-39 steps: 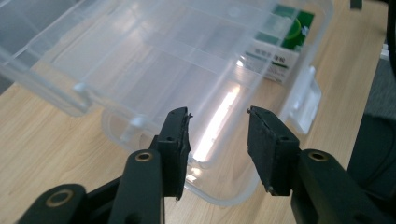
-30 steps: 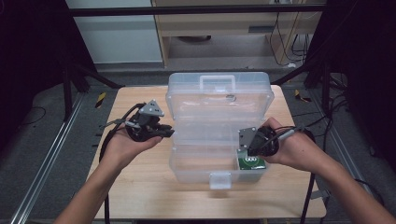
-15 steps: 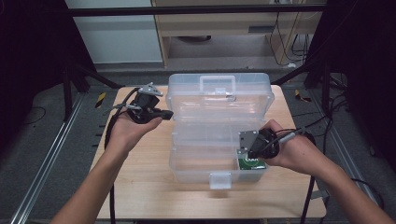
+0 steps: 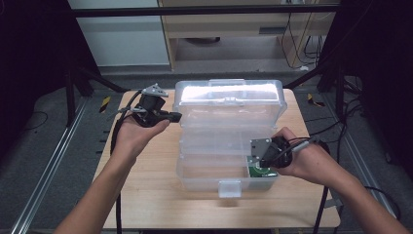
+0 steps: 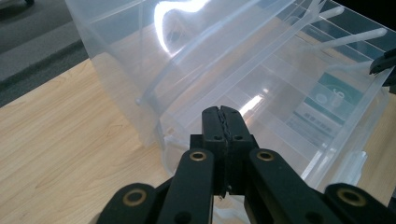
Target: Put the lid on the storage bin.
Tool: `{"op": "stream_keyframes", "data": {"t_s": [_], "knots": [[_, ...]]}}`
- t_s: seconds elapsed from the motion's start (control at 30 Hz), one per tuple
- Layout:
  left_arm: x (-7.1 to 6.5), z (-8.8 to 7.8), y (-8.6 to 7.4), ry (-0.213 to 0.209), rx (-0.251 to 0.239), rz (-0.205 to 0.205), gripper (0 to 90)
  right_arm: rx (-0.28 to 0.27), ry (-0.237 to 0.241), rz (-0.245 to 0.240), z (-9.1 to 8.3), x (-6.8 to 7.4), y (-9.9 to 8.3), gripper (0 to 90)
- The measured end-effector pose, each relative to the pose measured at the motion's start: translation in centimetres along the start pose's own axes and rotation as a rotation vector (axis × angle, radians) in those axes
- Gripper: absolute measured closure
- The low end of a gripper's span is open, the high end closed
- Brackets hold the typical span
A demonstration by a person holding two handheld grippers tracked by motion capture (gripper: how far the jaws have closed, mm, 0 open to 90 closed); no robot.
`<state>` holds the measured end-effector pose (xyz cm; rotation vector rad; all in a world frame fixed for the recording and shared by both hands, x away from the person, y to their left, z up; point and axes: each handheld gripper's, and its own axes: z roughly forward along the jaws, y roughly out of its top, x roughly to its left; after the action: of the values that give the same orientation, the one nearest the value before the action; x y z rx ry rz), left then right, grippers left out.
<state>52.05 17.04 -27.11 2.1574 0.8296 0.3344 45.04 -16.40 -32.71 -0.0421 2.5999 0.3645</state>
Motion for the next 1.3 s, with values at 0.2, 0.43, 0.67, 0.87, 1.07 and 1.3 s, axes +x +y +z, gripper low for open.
{"op": "stream_keyframes", "data": {"t_s": [0.2,0.43,0.67,0.87,1.07,1.3], "knots": [[-0.2,-0.2,0.0,0.001,-0.003,0.004,89.9,-0.002,0.004,0.002,0.1,0.3,0.0,77.4],[-0.2,-0.3,-0.8,-0.038,-0.028,-0.030,89.9,-0.006,0.011,0.004,0.1,0.6,-0.1,76.0],[-0.2,-0.4,-1.5,-0.054,-0.034,-0.042,89.9,-0.036,0.007,0.051,-0.2,0.7,-0.3,60.8],[-0.7,-0.2,-2.0,-0.057,-0.027,-0.030,89.9,-0.087,-0.019,0.137,-1.1,0.9,-0.9,46.5],[-1.4,-0.1,-3.1,-0.073,-0.028,-0.023,90.0,-0.140,-0.089,0.242,-2.3,1.8,-2.0,27.5],[-2.2,0.0,-4.6,-0.084,-0.028,-0.014,90.0,-0.157,-0.111,0.359,-3.0,3.0,-3.9,19.6]]}}
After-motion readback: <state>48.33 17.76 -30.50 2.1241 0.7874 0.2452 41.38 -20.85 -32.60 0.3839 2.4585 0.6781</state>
